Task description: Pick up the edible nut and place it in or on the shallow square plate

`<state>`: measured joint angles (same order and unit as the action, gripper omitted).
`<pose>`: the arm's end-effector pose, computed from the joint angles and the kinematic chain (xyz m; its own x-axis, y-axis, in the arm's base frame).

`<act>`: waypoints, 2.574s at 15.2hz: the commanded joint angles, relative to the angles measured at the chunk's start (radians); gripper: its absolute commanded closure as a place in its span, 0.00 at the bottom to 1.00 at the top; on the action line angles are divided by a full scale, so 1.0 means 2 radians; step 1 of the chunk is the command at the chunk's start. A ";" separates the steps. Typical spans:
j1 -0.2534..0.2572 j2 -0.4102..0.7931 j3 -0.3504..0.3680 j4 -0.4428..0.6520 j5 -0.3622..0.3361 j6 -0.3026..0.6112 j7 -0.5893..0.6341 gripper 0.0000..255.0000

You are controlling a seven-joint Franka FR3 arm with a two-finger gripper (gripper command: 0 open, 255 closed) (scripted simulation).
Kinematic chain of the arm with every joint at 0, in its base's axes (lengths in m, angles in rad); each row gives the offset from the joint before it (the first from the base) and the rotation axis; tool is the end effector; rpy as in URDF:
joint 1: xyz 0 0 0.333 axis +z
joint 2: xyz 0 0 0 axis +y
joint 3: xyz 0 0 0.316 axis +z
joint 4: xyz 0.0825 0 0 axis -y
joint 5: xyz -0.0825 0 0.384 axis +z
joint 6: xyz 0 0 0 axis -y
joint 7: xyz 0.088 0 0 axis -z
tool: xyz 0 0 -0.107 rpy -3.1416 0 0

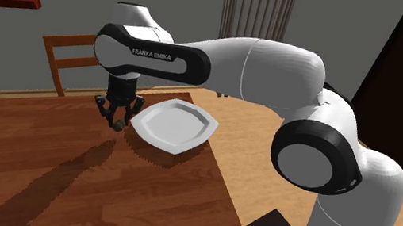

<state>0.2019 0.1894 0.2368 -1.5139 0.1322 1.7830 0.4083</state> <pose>0.5684 0.2652 0.5635 1.0000 0.0015 0.0057 0.0025 -0.9813 -0.1925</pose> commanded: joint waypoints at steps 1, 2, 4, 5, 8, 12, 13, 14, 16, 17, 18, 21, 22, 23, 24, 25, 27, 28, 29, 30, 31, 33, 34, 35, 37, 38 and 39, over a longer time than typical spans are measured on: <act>0.000 0.002 0.000 0.017 -0.001 -0.014 0.002 1.00; 0.001 0.003 0.000 0.025 -0.001 -0.022 0.004 1.00; 0.001 0.006 0.000 0.042 -0.002 -0.036 0.006 1.00; 0.001 0.008 0.000 0.051 -0.003 -0.043 0.007 1.00; 0.002 0.014 0.001 0.080 -0.005 -0.065 0.011 1.00; -0.012 0.012 -0.007 0.093 -0.001 -0.084 -0.009 1.00; -0.020 0.010 -0.011 0.091 0.001 -0.086 -0.020 1.00; -0.027 0.008 -0.016 0.089 0.003 -0.088 -0.032 1.00; -0.042 0.006 -0.024 0.088 0.007 -0.093 -0.054 1.00; -0.049 0.006 -0.029 0.089 0.008 -0.095 -0.065 1.00; -0.056 0.006 -0.033 0.090 0.010 -0.098 -0.076 1.00; -0.077 0.011 -0.046 0.100 0.013 -0.109 -0.108 1.00; -0.084 0.014 -0.050 0.104 0.014 -0.113 -0.119 1.00; -0.091 0.017 -0.054 0.110 0.015 -0.117 -0.129 1.00; -0.098 0.021 -0.058 0.116 0.016 -0.121 -0.140 1.00; -0.101 0.023 -0.060 0.120 0.016 -0.123 -0.145 1.00; -0.101 0.018 -0.060 0.098 0.017 -0.108 -0.148 1.00; -0.102 0.015 -0.060 0.088 0.017 -0.100 -0.149 1.00; -0.102 0.013 -0.060 0.078 0.017 -0.092 -0.151 1.00; -0.102 0.011 -0.061 0.068 0.018 -0.085 -0.152 1.00; -0.102 0.009 -0.061 0.059 0.018 -0.078 -0.153 1.00; -0.102 0.006 -0.061 0.041 0.019 -0.063 -0.156 1.00; -0.102 0.004 -0.061 0.032 0.019 -0.056 -0.157 1.00; -0.102 0.003 -0.061 0.024 0.019 -0.049 -0.158 1.00; -0.102 0.001 -0.061 0.008 0.020 -0.035 -0.161 1.00; -0.102 0.000 -0.061 0.000 0.020 -0.028 -0.162 1.00; -0.102 0.000 -0.061 -0.006 0.020 -0.022 -0.163 1.00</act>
<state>-0.0016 0.1893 0.1155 -1.5126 0.1722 1.7246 0.0851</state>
